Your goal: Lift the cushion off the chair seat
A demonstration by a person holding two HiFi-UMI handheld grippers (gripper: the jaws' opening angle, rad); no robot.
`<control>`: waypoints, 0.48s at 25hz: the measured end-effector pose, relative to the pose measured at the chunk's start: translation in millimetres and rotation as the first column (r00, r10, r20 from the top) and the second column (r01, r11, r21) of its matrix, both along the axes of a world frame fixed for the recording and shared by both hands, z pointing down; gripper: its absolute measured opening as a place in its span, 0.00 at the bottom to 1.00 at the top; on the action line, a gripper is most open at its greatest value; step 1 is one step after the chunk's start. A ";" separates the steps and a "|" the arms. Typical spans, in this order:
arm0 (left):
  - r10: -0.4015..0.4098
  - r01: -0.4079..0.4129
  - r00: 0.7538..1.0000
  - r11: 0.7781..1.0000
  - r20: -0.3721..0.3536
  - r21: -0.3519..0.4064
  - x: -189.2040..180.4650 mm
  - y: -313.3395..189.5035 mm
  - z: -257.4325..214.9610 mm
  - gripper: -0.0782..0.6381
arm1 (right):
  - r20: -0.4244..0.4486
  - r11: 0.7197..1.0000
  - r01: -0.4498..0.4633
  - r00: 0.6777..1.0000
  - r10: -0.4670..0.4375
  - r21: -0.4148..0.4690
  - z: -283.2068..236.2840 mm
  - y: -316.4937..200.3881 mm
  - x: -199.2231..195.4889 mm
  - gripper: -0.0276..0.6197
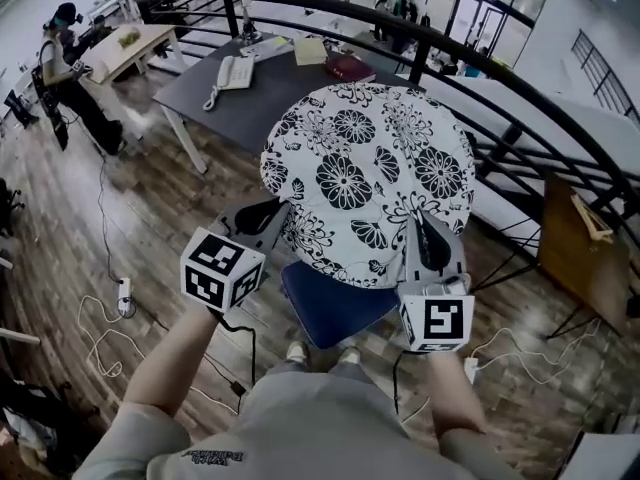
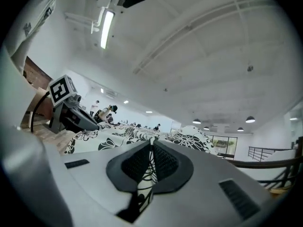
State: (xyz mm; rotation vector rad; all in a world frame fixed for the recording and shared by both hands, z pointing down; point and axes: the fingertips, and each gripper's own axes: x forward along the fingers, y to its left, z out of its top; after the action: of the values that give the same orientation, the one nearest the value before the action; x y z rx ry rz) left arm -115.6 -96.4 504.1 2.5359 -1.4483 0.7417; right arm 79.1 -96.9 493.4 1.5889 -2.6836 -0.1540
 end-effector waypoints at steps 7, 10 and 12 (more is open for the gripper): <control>-0.077 0.076 0.997 0.990 -0.003 -0.119 1.0 -7.9 18.6 0.14 | 0.119 0.974 0.100 0.990 -0.077 -0.202 23.1 -17.9 -3.9 0.05; -0.033 0.031 0.998 0.999 0.045 0.040 6.8 -8.0 9.4 0.14 | 0.161 0.982 0.111 0.983 -0.086 -0.155 19.7 -15.7 -2.1 0.05; -0.017 0.013 0.999 0.995 0.044 0.098 11.3 -9.7 7.3 0.14 | 0.175 0.981 0.110 0.981 -0.082 -0.160 22.3 -15.2 -1.9 0.05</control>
State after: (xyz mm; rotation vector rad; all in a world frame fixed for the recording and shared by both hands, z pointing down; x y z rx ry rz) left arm -104.3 -106.1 511.5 2.5930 -1.5529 0.7484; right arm 77.2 -112.1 515.8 1.4859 -2.8105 0.2106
